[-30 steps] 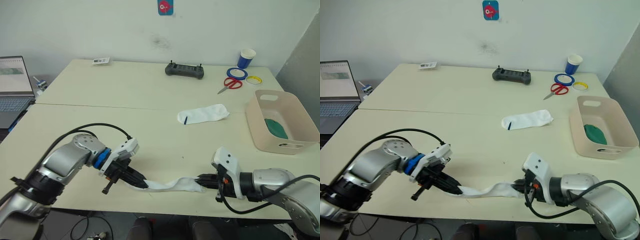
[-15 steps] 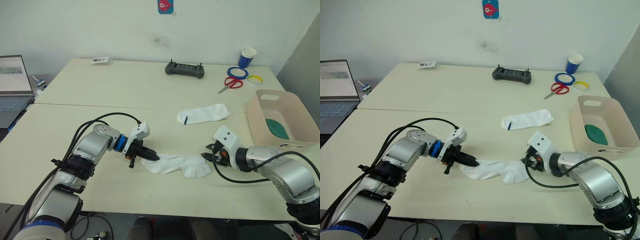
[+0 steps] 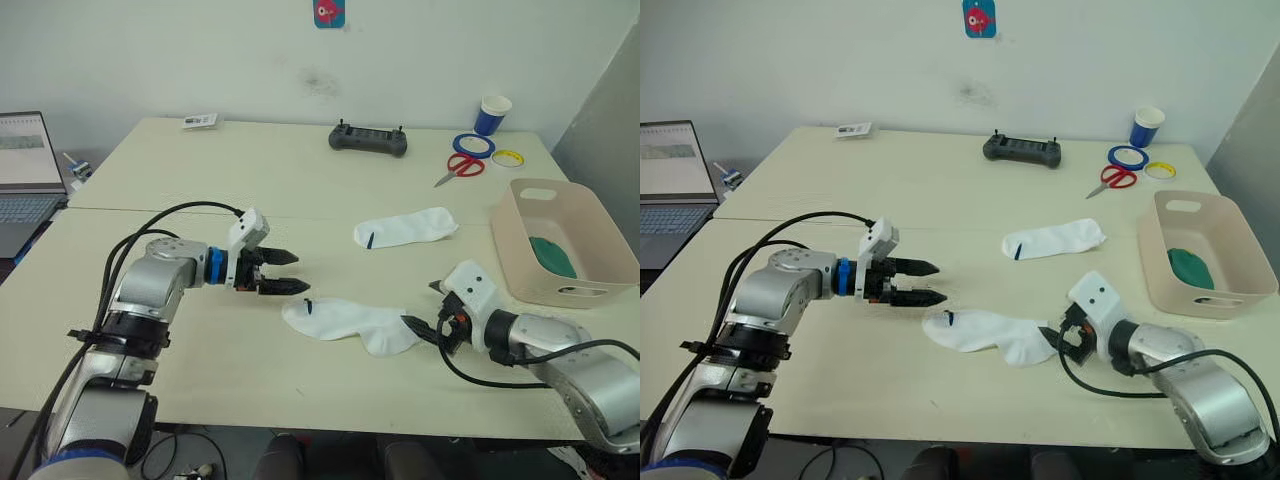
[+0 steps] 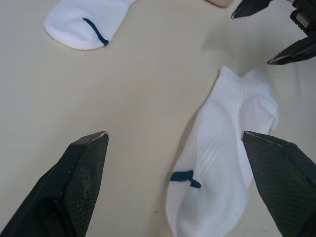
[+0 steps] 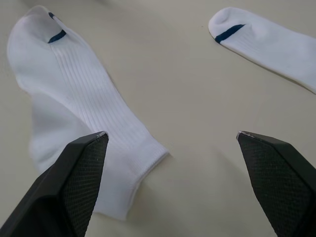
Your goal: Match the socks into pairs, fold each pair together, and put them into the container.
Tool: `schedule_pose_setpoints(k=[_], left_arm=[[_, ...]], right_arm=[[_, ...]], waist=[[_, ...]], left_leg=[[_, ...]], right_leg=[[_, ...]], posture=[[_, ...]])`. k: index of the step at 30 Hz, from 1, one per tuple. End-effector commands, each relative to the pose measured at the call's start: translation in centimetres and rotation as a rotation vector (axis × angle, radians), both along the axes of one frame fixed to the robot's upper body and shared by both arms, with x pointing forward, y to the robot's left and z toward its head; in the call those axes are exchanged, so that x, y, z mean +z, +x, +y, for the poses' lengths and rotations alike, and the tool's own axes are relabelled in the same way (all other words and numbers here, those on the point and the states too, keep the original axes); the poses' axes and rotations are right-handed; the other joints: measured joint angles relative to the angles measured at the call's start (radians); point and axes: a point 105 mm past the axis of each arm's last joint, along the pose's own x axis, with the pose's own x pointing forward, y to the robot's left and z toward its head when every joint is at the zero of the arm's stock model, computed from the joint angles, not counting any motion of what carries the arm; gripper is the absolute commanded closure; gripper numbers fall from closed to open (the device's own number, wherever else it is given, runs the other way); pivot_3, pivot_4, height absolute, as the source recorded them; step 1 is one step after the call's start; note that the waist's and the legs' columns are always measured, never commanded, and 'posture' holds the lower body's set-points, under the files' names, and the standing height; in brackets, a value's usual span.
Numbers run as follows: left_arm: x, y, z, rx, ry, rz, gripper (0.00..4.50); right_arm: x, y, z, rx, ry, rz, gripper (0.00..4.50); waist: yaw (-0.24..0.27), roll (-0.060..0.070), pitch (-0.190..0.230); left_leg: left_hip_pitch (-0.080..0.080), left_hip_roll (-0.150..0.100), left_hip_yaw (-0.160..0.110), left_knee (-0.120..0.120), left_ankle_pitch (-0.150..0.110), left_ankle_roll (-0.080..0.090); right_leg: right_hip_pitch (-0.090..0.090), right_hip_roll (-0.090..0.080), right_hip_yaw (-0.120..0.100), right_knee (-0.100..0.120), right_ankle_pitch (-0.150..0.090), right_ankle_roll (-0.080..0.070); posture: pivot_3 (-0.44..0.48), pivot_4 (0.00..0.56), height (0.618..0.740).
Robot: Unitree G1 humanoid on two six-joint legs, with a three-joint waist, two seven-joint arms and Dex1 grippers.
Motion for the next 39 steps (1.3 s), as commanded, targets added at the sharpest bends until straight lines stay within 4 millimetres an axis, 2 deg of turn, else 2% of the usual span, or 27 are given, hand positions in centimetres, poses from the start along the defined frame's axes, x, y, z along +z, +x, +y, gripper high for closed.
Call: schedule_pose_setpoints(k=[1,3,7,10,11,14,17,22,24,32,36,39], left_arm=[[-0.2,-0.8,-0.9,-0.064,0.044,-0.071,0.06],[-0.8,-0.8,-1.1,-0.064,0.064,-0.095,0.06],[-2.4,0.6,-1.8,0.005,0.082,-0.146,0.06],[-3.2,1.0,-2.1,0.010,0.103,-0.162,0.68],[-3.5,1.1,-2.1,0.013,0.111,-0.161,0.98],[-4.4,0.9,-1.8,-0.003,0.147,-0.148,1.94],[-4.7,0.7,-1.6,-0.014,0.161,-0.140,2.90],[-4.3,0.2,-1.2,-0.024,0.146,-0.109,4.49],[-4.0,-0.4,-0.8,-0.038,0.144,-0.081,4.50],[-2.9,-3.4,0.7,-0.069,0.154,0.062,4.50],[-2.5,-5.0,1.3,-0.030,0.141,0.164,4.50],[-3.4,-5.9,1.3,0.012,0.149,0.190,4.50]], right_arm=[[0.4,-0.5,0.3,-0.042,0.041,-0.036,0.00],[-0.3,-0.6,0.2,-0.084,0.054,-0.020,0.00],[-2.2,-1.5,0.5,-0.153,0.091,0.047,0.00],[-3.5,-2.0,0.7,-0.170,0.079,0.091,0.00],[-3.9,-2.3,0.7,-0.170,0.073,0.106,0.18],[-4.5,-2.7,0.9,-0.159,0.061,0.136,0.93],[-4.5,-2.9,1.1,-0.135,0.062,0.143,1.99],[-4.1,-3.1,1.8,-0.075,0.076,0.136,3.83],[-3.9,-3.3,2.1,-0.035,0.080,0.145,4.47],[-2.9,-4.6,2.3,0.071,0.175,0.305,4.47],[-2.9,-5.4,2.0,0.118,0.154,0.366,4.47],[-3.2,-5.0,1.7,0.103,0.138,0.381,4.47]], waist=[[0.002,0.000,0.000],[0.005,0.000,0.000],[0.007,0.000,0.000],[0.004,0.000,0.000],[0.002,0.000,0.000],[-0.003,0.000,0.000],[-0.003,0.000,-0.001],[-0.003,0.000,-0.001],[-0.006,0.000,-0.001],[-0.010,0.000,0.000],[-0.013,0.000,0.000],[-0.015,0.000,0.000]], left_leg=[[0.000,0.000,0.000,0.000,0.000,0.000],[0.000,0.000,0.000,0.000,0.000,0.000],[0.000,-0.001,0.000,0.001,0.000,0.000],[0.000,-0.001,0.000,0.001,0.000,0.000],[0.000,-0.001,0.000,0.001,0.000,0.000],[0.000,0.000,0.001,0.001,0.000,0.000],[0.001,0.000,0.000,0.001,0.000,0.000],[0.001,0.000,0.001,0.001,0.000,0.000],[0.001,0.000,0.001,0.001,0.000,0.000],[0.001,0.000,0.000,0.000,0.000,0.000],[0.001,0.000,0.000,0.000,0.000,0.000],[0.001,0.000,0.000,0.000,0.000,0.000]], right_leg=[[0.000,0.000,0.000,0.000,0.000,0.000],[0.000,0.000,0.000,0.000,0.000,0.000],[0.001,-0.001,0.000,0.000,0.000,0.000],[0.001,-0.001,0.001,0.000,0.000,0.001],[0.000,-0.001,0.000,0.000,0.001,0.001],[0.000,0.000,0.001,0.000,0.001,0.001],[0.001,0.000,0.000,0.000,0.000,0.001],[0.001,0.000,0.001,0.000,0.000,0.001],[0.001,0.000,0.001,0.000,0.000,0.001],[0.001,0.000,0.001,0.000,0.000,0.001],[0.001,0.000,0.000,0.000,0.000,0.001],[0.001,0.000,0.000,0.000,0.000,0.001]], posture=[[0.000,0.150,0.740],[0.000,0.150,0.740],[0.000,0.150,0.740],[0.000,0.150,0.740],[0.000,0.150,0.740],[0.000,0.150,0.740],[0.000,0.150,0.740],[0.000,0.150,0.740],[0.000,0.150,0.740],[0.000,0.150,0.740],[0.000,0.150,0.740],[0.000,0.150,0.740]])
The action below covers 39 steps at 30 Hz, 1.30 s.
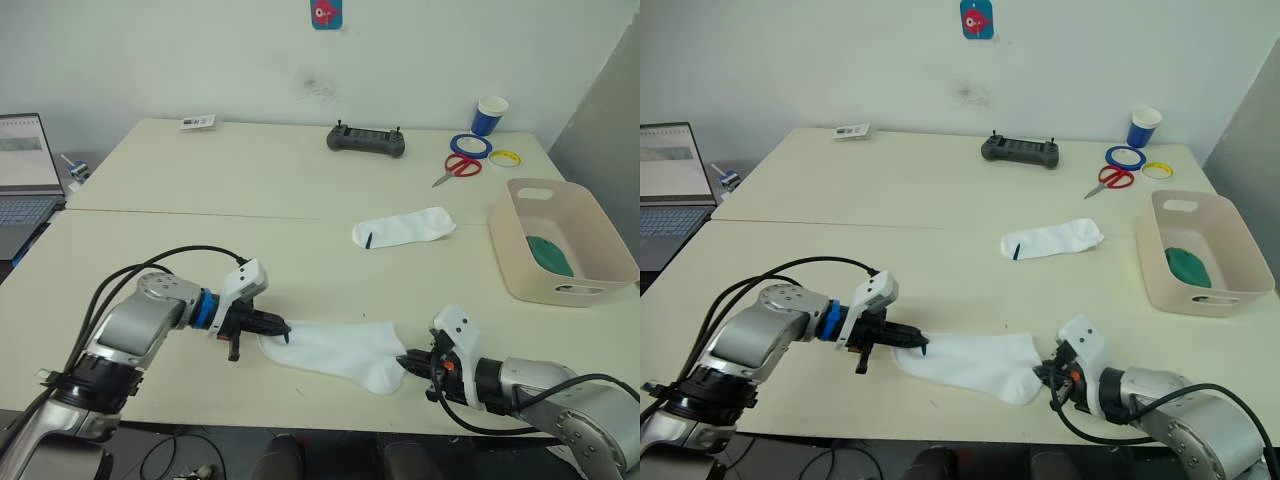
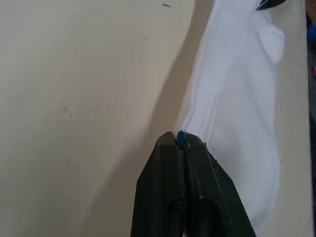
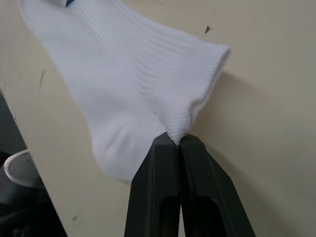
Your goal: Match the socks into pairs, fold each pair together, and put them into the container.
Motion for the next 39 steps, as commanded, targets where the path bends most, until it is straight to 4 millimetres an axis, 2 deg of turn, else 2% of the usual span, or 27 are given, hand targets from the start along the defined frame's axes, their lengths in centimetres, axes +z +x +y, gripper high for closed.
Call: schedule_pose_setpoints(k=[1,5,8,12,16,17,19,24,26,28,30,33,39], left_arm=[[-0.3,-0.9,-0.1,0.048,0.003,-0.010,4.50],[-1.4,-1.3,-0.3,0.101,-0.002,-0.025,4.50],[-2.1,-1.2,-0.4,0.151,-0.005,-0.057,4.50],[-2.7,-1.2,-0.3,0.173,-0.005,-0.060,4.50],[-2.2,-1.5,0.3,0.179,-0.025,-0.074,3.61],[-1.9,-1.5,0.6,0.184,-0.033,-0.076,3.29],[-1.1,-1.8,1.2,0.183,-0.045,-0.081,2.76],[1.0,-0.7,2.9,0.238,-0.053,-0.157,1.26],[1.8,0.0,3.2,0.264,-0.063,-0.190,0.61],[2.8,1.1,3.2,0.306,-0.089,-0.243,0.01],[3.6,1.9,2.4,0.325,-0.120,-0.268,0.01],[4.6,3.6,0.6,0.361,-0.176,-0.306,0.01],[5.3,7.9,-4.9,0.449,-0.250,-0.342,0.01]], right_arm=[[0.6,0.6,-0.1,-0.006,-0.005,-0.020,4.47],[0.4,1.3,-0.3,-0.051,-0.016,-0.025,4.47],[0.4,1.5,-0.5,-0.060,-0.028,-0.032,3.76],[0.7,1.5,-0.6,-0.060,-0.039,-0.059,2.33],[1.2,1.4,-1.1,-0.062,-0.056,-0.092,1.02],[1.4,1.3,-1.3,-0.064,-0.066,-0.109,0.59],[1.9,1.5,-1.7,-0.074,-0.086,-0.148,0.01],[3.9,2.5,-2.2,-0.126,-0.079,-0.262,0.00],[5.4,2.9,-2.2,-0.139,-0.035,-0.332,0.00],[8.0,3.1,-1.9,-0.153,0.052,-0.439,0.00],[9.6,2.9,-1.8,-0.143,0.078,-0.518,0.00],[11.0,2.7,-2.1,-0.131,0.060,-0.582,0.00],[12.1,2.5,-2.1,-0.127,0.030,-0.636,0.00]], waist=[[-0.001,0.000,0.000],[-0.001,0.000,0.000],[0.002,0.000,0.000],[0.013,0.000,0.000],[0.016,0.000,0.000],[0.016,0.000,0.000],[0.016,0.000,0.000],[0.012,0.000,0.000],[0.014,0.000,0.000],[0.016,0.000,0.000],[0.018,0.000,0.000],[0.022,0.000,0.000],[0.022,-0.002,0.000]], left_leg=[[0.000,0.000,0.000,0.000,0.000,0.000],[0.000,0.000,0.000,0.000,0.000,0.000],[0.000,0.000,0.000,0.000,0.000,0.000],[0.001,-0.001,0.001,0.000,0.000,0.000],[0.001,-0.001,0.001,0.000,0.000,0.000],[0.001,0.000,0.001,0.000,0.000,0.000],[0.001,0.000,0.001,0.000,0.000,0.000],[0.001,0.001,0.001,-0.001,0.000,0.000],[0.001,0.000,0.001,-0.001,0.000,0.000],[0.000,0.000,0.001,-0.001,0.000,0.000],[0.000,0.000,0.001,-0.001,0.000,0.000],[0.000,0.000,0.001,-0.001,0.000,0.000],[-0.001,-0.001,0.001,0.000,0.000,0.000]], right_leg=[[0.000,0.000,0.000,0.000,0.000,0.000],[0.000,0.000,0.000,0.000,0.000,0.000],[0.000,0.000,0.000,0.000,0.000,0.000],[0.000,-0.001,0.001,0.000,0.000,0.000],[0.001,-0.001,0.001,0.000,0.000,0.000],[0.000,-0.001,0.001,0.000,0.000,0.000],[0.000,-0.001,0.001,0.000,0.000,0.000],[0.000,0.000,0.001,0.000,0.000,0.000],[-0.001,-0.001,0.001,0.000,0.000,0.000],[0.000,-0.001,0.001,-0.001,0.000,0.000],[-0.001,-0.001,0.000,-0.001,0.000,0.000],[0.000,-0.001,0.000,-0.002,0.000,0.000],[0.000,-0.001,0.000,-0.001,0.001,0.001]], posture=[[0.000,0.150,0.740],[0.000,0.150,0.740],[0.000,0.150,0.740],[0.000,0.150,0.740],[0.000,0.150,0.740],[0.000,0.150,0.740],[0.000,0.150,0.740],[0.000,0.150,0.740],[0.000,0.150,0.740],[0.000,0.150,0.740],[0.000,0.150,0.740],[0.000,0.150,0.740],[0.000,0.150,0.740]])
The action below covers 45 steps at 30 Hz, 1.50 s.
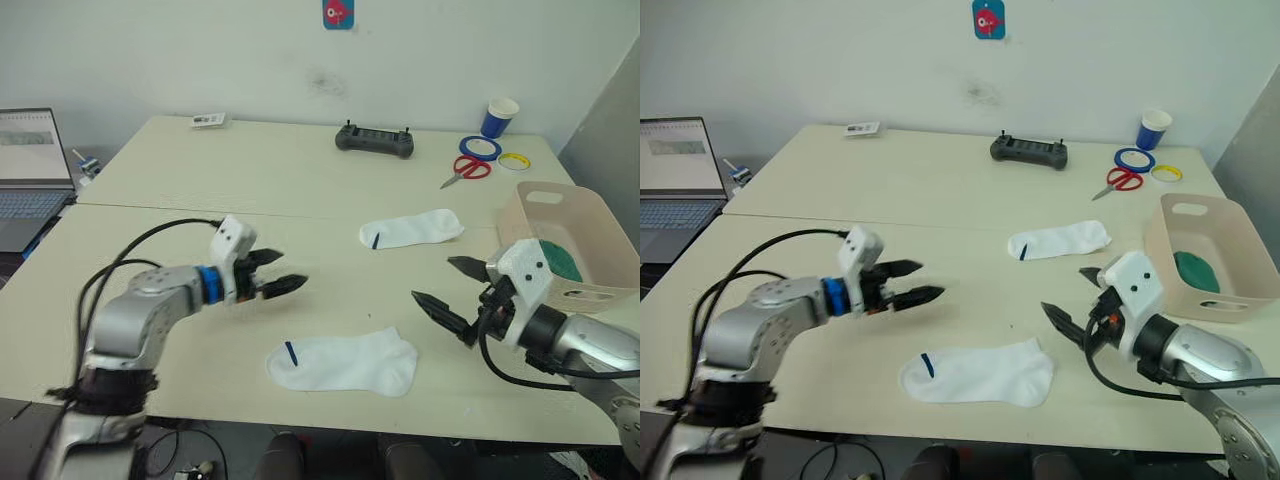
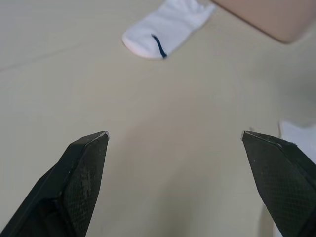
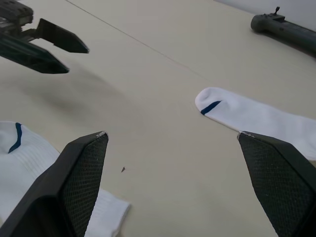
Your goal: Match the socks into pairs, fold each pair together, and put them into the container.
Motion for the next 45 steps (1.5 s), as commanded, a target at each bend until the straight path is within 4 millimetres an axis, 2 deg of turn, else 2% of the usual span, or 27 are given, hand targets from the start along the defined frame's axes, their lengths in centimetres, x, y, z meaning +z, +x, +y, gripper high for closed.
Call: schedule_pose_setpoints(k=[1,9,11,14,19,24,34,39,42,45], left_arm=[[0.0,1.9,-3.0,0.030,-0.003,-0.006,0.01],[-1.0,7.9,-8.6,0.116,0.068,-0.069,0.01],[-1.0,9.2,-9.4,0.159,0.084,-0.097,0.01],[-1.3,10.2,-10.3,0.179,0.089,-0.087,0.01],[-3.3,10.1,-11.6,0.148,0.132,-0.017,0.01],[-3.9,10.0,-12.2,0.119,0.179,-0.031,1.16],[-4.1,10.0,-12.2,0.113,0.179,-0.042,4.37],[-3.7,9.7,-12.0,0.063,0.139,-0.049,4.44],[-3.7,9.2,-11.1,0.010,0.107,-0.028,4.44],[-4.0,7.6,-9.5,-0.087,0.093,-0.004,4.44]], right_arm=[[1.4,-0.6,0.5,0.010,-0.015,-0.076,0.00],[1.7,-0.4,0.9,-0.013,-0.042,-0.106,0.00],[1.9,-0.3,1.0,-0.014,-0.045,-0.116,0.00],[2.0,-0.2,1.1,-0.020,-0.051,-0.121,0.00],[1.9,-0.2,1.0,-0.039,-0.064,-0.121,0.00],[1.6,-0.4,0.9,-0.050,-0.070,-0.114,0.00],[0.9,-0.6,0.7,-0.058,-0.089,-0.098,0.00],[0.6,-0.8,0.7,-0.053,-0.099,-0.092,0.00],[0.5,-0.8,0.6,-0.053,-0.102,-0.090,0.00],[0.4,-0.8,0.7,-0.051,-0.104,-0.088,0.00]], waist=[[-0.002,0.000,0.000],[-0.004,0.000,0.000],[-0.002,0.000,0.000],[-0.005,-0.001,0.000],[-0.006,-0.001,0.000],[-0.004,-0.001,0.000],[-0.006,-0.001,0.000],[-0.006,-0.001,0.000],[-0.007,-0.001,0.000],[-0.011,-0.001,0.000]], left_leg=[[0.000,0.000,0.000,0.000,0.000,0.000],[0.000,0.000,0.000,0.000,0.000,0.000],[0.000,-0.001,0.000,0.000,0.000,0.000],[-0.001,-0.002,0.001,0.000,0.000,0.000],[-0.001,-0.002,0.001,-0.001,0.000,0.000],[-0.001,-0.002,0.000,-0.002,0.000,0.000],[-0.001,-0.002,0.000,-0.001,0.000,0.000],[-0.001,-0.002,0.001,-0.001,0.000,0.000],[-0.001,-0.002,0.001,-0.001,0.000,0.000],[0.000,-0.001,0.001,-0.002,0.000,0.000]], right_leg=[[0.000,0.000,0.000,0.000,0.000,0.000],[-0.001,0.001,0.000,0.001,0.000,0.000],[-0.001,0.001,0.000,0.000,0.000,0.000],[-0.001,0.000,0.001,-0.001,0.000,0.001],[-0.001,0.001,0.001,-0.001,0.000,0.001],[-0.001,0.000,0.001,-0.001,0.000,0.002],[-0.001,0.000,0.001,0.000,0.000,0.002],[-0.001,0.000,0.001,0.000,0.000,0.002],[-0.001,0.000,0.001,0.000,0.000,0.002],[-0.001,0.001,0.001,0.000,0.000,0.002]], posture=[[0.000,0.150,0.740],[0.000,0.150,0.740],[0.000,0.150,0.740],[0.000,0.150,0.740],[0.000,0.150,0.740],[0.000,0.150,0.740],[0.000,0.150,0.740],[0.000,0.150,0.740],[0.000,0.150,0.740],[0.000,0.150,0.740]])
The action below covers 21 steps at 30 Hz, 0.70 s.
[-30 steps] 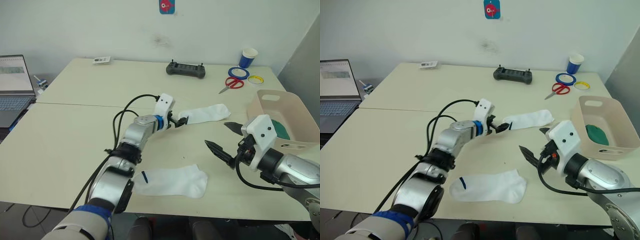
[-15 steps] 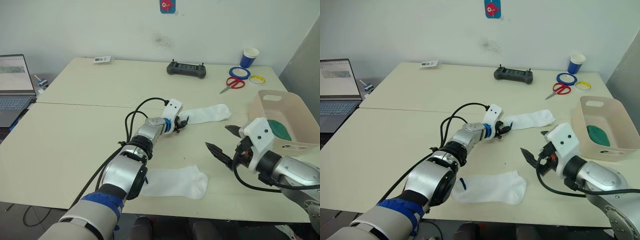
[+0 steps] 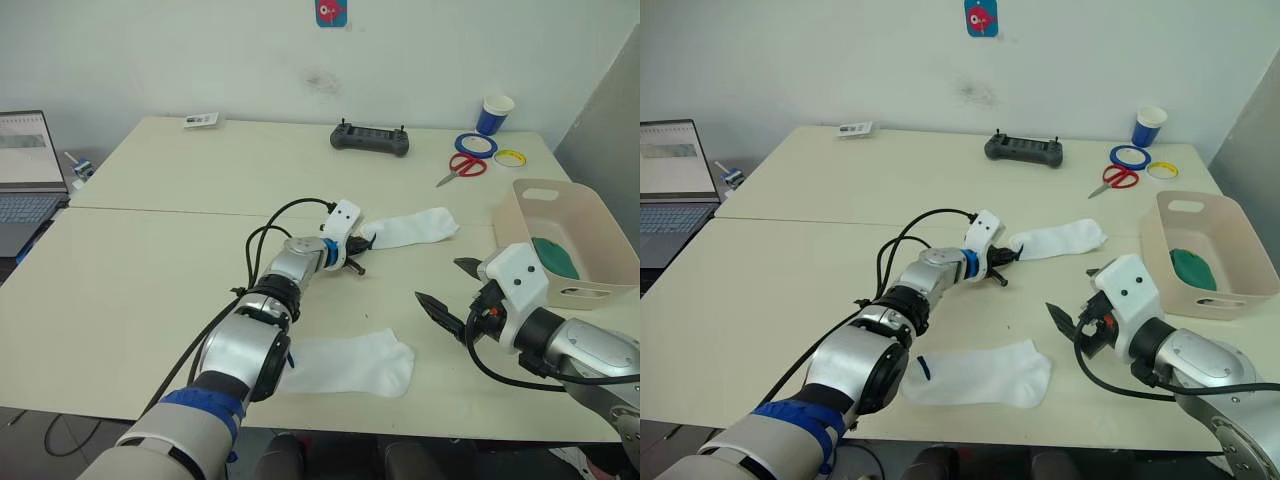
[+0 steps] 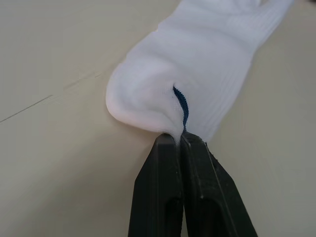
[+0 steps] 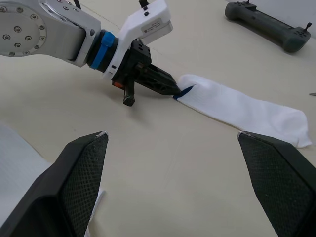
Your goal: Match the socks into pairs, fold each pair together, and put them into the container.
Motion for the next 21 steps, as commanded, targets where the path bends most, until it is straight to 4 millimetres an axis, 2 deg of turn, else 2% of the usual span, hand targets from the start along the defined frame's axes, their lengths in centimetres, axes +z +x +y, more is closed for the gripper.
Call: schedule_pose_setpoints(k=[1,6,11,16,21], left_arm=[[1.1,-1.8,1.5,-0.118,-0.029,-0.005,4.44],[0.6,-5.8,6.5,-0.146,0.015,0.071,4.44],[0.3,-7.9,11.6,-0.100,0.067,0.142,4.44],[-0.5,-8.6,13.6,-0.106,0.122,0.174,4.44],[0.3,-8.1,13.4,-0.120,0.118,0.100,4.44]], right_arm=[[1.2,-1.0,0.9,0.047,-0.018,-0.079,0.00],[0.8,-1.0,1.2,0.070,-0.025,-0.066,0.00],[0.2,-1.0,1.7,0.126,-0.069,-0.053,0.00],[-0.3,-1.0,2.8,0.203,-0.102,-0.047,0.00],[-0.3,-0.8,3.9,0.257,-0.108,-0.055,0.00]], waist=[[-0.005,0.000,0.000],[-0.017,0.001,0.000],[-0.016,0.001,0.000],[-0.016,0.001,0.000],[-0.012,0.001,0.000]], left_leg=[[0.000,0.000,0.000,0.000,0.000,0.000],[0.001,0.002,-0.001,0.000,0.000,0.000],[0.001,0.002,-0.002,0.000,0.000,0.000],[0.002,0.001,-0.001,0.001,0.000,0.000],[0.001,0.001,-0.001,0.001,0.000,0.000]], right_leg=[[0.000,0.000,0.000,0.000,0.000,0.000],[0.000,0.000,0.000,0.001,0.000,0.000],[0.001,0.000,-0.001,0.001,0.000,0.000],[0.002,0.000,-0.001,0.001,0.000,-0.001],[0.001,0.000,-0.001,0.000,0.000,-0.001]], posture=[[0.000,0.150,0.740],[0.000,0.150,0.740],[0.000,0.150,0.740],[0.000,0.150,0.740],[0.000,0.150,0.740]])
